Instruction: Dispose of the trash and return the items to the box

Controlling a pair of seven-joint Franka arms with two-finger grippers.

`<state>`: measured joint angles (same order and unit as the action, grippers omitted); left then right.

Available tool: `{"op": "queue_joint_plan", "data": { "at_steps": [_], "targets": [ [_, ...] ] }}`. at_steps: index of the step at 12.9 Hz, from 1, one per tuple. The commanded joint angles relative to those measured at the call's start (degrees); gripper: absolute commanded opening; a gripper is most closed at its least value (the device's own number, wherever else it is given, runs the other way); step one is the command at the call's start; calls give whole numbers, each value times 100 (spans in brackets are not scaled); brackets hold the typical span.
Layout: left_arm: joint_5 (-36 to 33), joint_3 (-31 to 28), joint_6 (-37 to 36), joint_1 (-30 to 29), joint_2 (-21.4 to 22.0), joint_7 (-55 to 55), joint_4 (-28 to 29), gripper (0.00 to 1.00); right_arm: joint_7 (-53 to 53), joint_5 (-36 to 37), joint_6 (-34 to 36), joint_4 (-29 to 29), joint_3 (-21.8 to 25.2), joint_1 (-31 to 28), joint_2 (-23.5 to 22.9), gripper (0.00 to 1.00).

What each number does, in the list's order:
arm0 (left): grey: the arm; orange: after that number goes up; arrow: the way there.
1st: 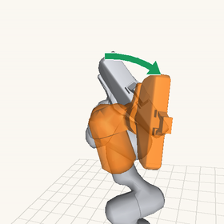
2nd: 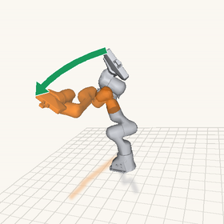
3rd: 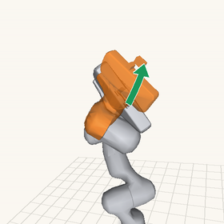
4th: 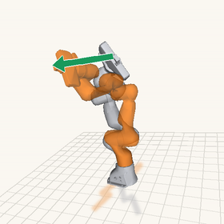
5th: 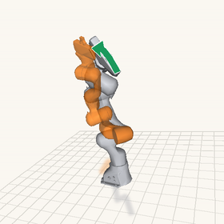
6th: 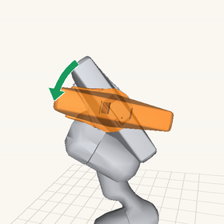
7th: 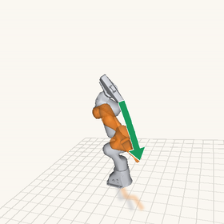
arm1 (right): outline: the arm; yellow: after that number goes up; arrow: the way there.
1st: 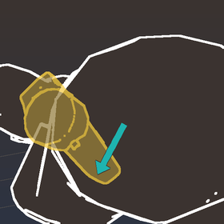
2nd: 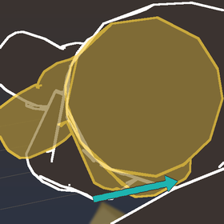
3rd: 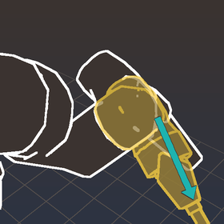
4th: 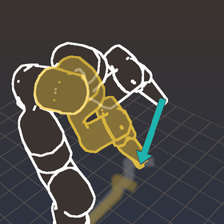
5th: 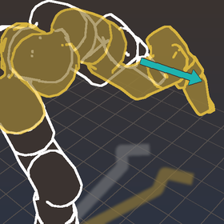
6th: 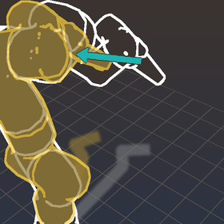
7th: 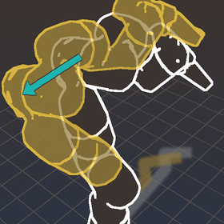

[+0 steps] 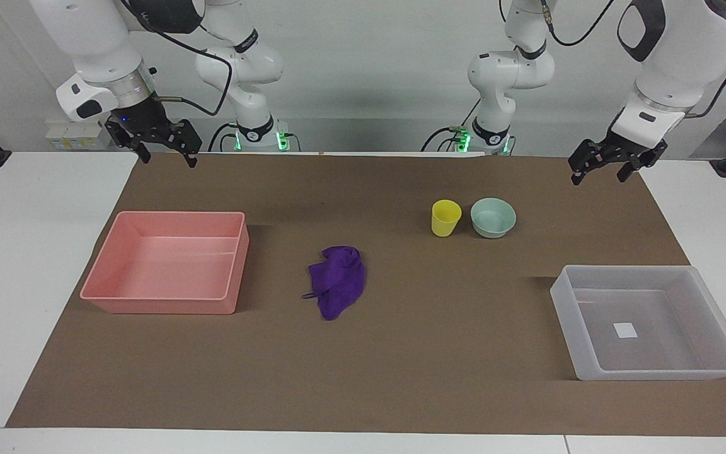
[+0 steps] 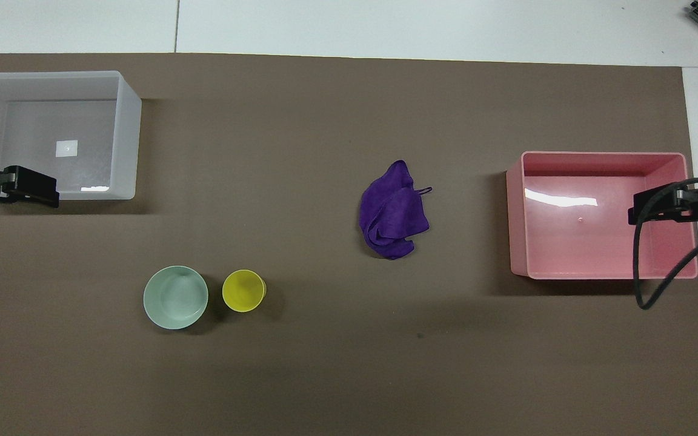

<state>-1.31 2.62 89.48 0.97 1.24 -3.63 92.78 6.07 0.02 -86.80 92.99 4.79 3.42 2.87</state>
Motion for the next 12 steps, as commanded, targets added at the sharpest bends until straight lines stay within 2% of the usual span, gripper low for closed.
{"op": "queue_joint_plan", "data": {
  "at_steps": [1, 4, 5, 6, 12],
  "targets": [
    [-88, -7, -237, 0, 25, -50, -94, 100, -27, -11, -136, 219, -22, -8, 179, 100],
    [-88, 2, -290, 0, 16, -50, -59, 100, -44, -11, -416, 245, -48, -16, 161, 100],
    [-80, 2, -299, 0, 16, -50, -59, 100, -1, -28, -695, 385, -74, 36, 117, 100],
    [-79, 11, -290, 9, 16, -50, -50, 100, 113, -11, -985, 499, -92, 332, 39, 100],
    [-62, 11, -290, 0, 130, -59, 239, 100, 1263, 33, -2506, 641, -92, 1581, -1094, 100]
  ]
}}
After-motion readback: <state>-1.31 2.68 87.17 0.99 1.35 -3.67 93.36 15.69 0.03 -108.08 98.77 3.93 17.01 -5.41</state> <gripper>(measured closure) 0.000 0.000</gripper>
